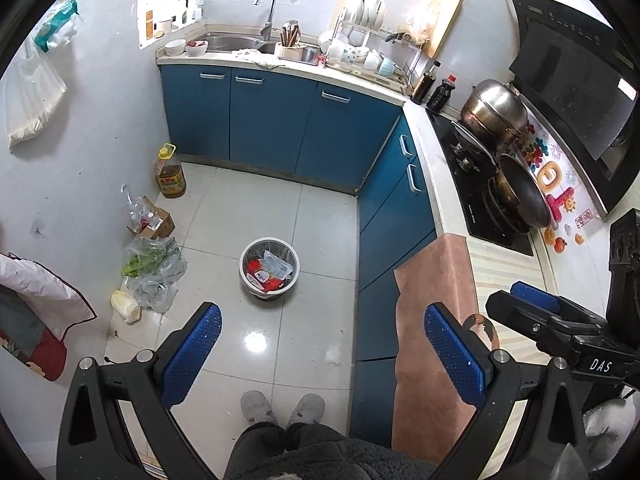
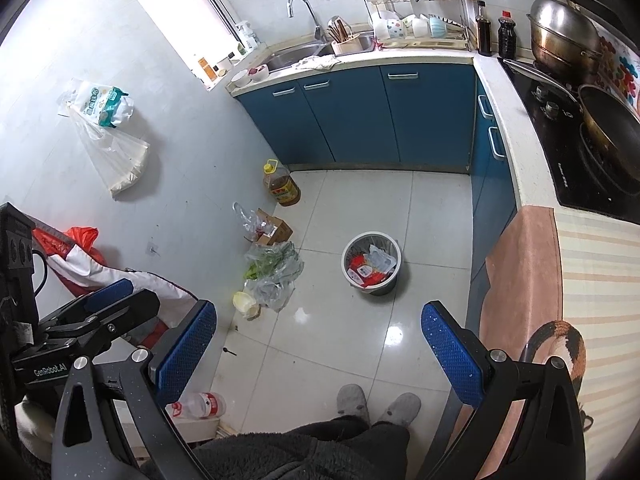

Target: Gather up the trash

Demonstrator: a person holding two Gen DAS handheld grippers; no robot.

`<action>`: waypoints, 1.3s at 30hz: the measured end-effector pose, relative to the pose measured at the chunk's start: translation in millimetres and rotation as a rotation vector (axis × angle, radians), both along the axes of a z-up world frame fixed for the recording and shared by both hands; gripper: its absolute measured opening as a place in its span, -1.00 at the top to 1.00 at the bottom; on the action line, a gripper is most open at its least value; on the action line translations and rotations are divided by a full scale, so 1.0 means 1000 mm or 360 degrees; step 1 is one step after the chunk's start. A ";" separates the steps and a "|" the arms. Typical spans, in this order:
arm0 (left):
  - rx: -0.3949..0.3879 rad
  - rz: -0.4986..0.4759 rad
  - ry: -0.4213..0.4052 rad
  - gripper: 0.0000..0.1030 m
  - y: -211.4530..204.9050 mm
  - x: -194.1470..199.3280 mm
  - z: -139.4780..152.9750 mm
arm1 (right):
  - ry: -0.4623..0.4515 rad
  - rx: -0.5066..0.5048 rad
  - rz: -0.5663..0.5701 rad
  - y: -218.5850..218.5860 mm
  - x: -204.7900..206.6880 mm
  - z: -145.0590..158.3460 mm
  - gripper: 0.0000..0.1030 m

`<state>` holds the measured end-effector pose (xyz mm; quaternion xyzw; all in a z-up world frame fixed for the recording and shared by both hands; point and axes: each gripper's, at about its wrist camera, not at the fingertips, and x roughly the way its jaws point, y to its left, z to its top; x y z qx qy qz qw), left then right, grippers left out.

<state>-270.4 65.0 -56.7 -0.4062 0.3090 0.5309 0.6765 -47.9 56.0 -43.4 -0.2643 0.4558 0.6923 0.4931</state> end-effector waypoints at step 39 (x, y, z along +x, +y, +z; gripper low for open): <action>-0.0010 -0.0078 -0.0012 -1.00 0.000 0.023 0.003 | 0.0004 0.0005 -0.0040 -0.014 0.032 0.003 -1.00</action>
